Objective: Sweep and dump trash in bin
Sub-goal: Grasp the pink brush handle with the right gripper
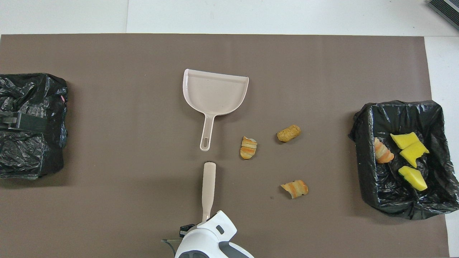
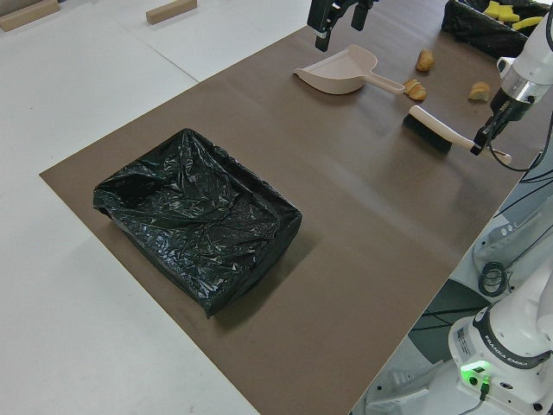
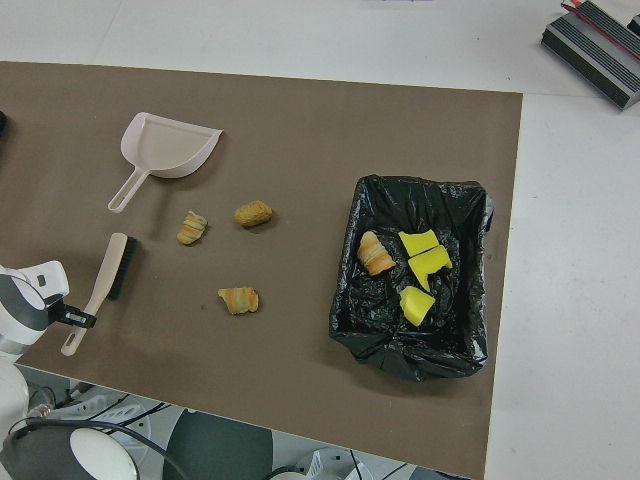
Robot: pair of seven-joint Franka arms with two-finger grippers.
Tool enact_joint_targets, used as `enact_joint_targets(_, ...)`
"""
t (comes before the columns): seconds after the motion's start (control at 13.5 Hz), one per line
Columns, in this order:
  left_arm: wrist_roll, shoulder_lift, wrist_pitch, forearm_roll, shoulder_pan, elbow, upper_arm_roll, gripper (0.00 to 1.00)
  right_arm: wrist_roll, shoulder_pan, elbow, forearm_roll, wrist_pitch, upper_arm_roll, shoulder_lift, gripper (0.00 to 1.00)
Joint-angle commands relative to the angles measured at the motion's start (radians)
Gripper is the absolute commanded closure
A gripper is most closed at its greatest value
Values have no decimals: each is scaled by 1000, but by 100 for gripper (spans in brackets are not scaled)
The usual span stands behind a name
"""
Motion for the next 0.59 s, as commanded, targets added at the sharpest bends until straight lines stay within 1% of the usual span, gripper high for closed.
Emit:
enact_joint_targets(0.0,-3,-8,-20,19,4,5,-3,0,-2,0,74,21,-74,-3,20,100)
enact_joint_targets(0.15,-3,-8,-20,19,4,5,-5,0,8,-16,102,23,-153,-8,-7,100)
enact_joint_targets(0.22,-6,-8,-21,19,4,5,-5,0,8,-38,101,23,-187,-11,-42,100)
enact_joint_targets(0.37,-4,-6,-21,19,0,9,-5,0,-3,-113,101,21,-296,-11,-104,100)
enact_joint_targets(0.52,0,-8,-15,16,-11,6,-8,0,-8,-179,102,1,-397,-14,-136,100)
